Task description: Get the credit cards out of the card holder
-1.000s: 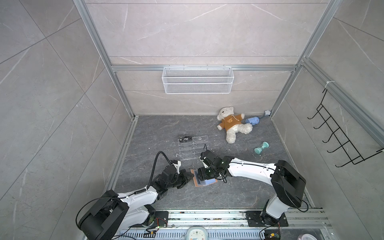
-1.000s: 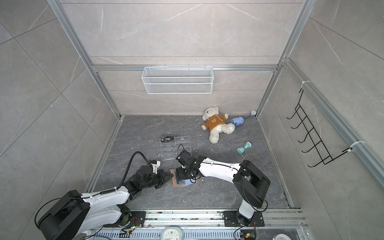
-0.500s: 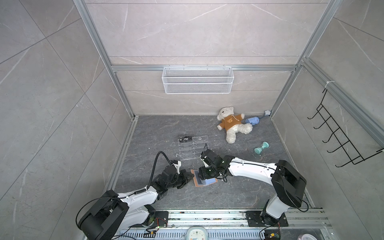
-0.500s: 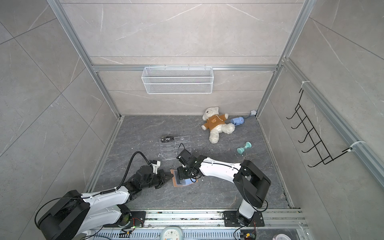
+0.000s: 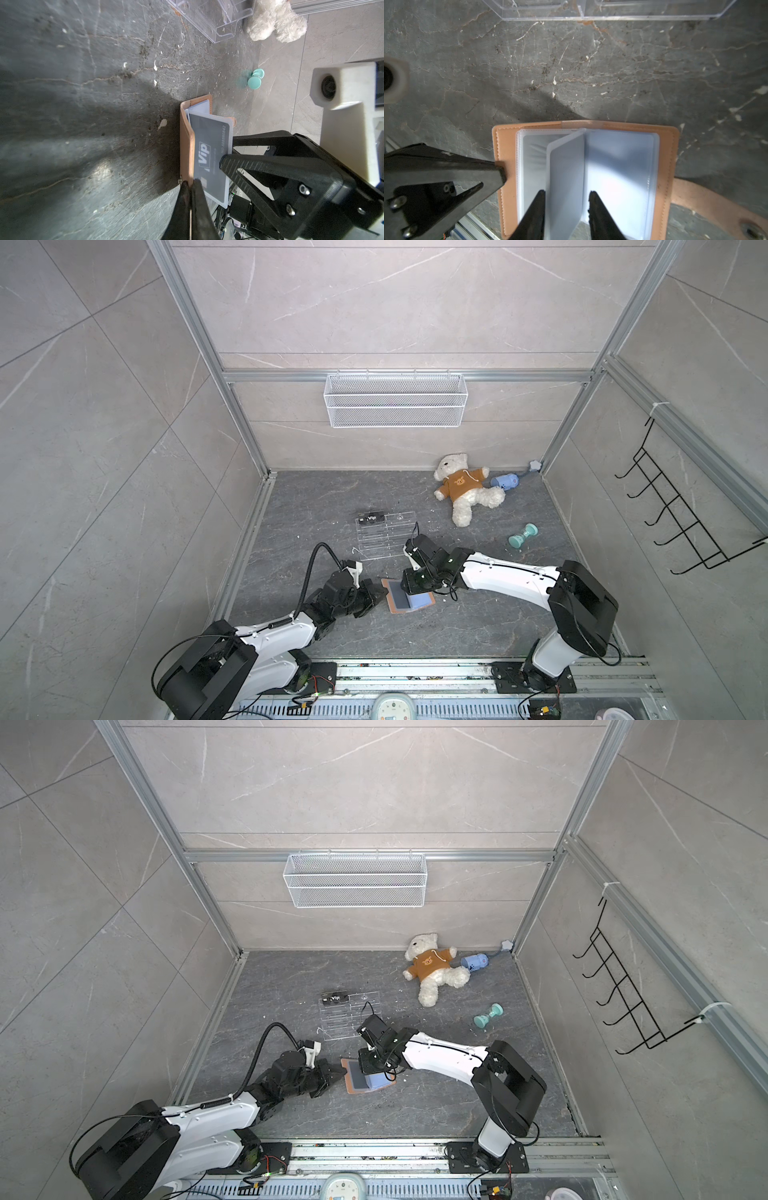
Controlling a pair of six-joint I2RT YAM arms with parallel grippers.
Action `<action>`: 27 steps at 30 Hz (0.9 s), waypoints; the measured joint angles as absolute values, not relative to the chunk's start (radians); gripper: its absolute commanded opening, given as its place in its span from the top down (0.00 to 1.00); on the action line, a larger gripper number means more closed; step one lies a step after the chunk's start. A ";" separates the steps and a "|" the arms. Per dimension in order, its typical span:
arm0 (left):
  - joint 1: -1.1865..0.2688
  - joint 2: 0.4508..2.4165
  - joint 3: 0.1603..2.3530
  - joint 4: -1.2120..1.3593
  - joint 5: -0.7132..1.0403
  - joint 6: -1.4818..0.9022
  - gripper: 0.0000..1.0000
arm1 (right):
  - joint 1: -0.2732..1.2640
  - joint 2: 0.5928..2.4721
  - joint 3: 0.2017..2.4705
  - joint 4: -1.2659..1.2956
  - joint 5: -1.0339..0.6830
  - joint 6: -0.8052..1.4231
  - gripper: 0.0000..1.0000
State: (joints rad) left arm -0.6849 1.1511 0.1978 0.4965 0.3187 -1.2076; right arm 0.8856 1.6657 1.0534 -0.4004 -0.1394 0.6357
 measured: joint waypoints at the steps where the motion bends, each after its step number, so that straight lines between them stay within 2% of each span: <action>1: -0.685 1.151 0.198 0.496 0.319 -1.207 1.00 | 0.885 1.666 1.053 -0.400 -0.140 0.636 0.68; 27: -0.686 1.169 0.230 0.384 0.315 -1.138 1.00 | 0.791 1.613 0.995 -0.424 -0.162 0.617 0.70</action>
State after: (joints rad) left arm -0.6857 1.1694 0.2298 0.3843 0.3153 -1.1378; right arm 0.7914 1.6131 0.9951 -0.4236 -0.1623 0.6174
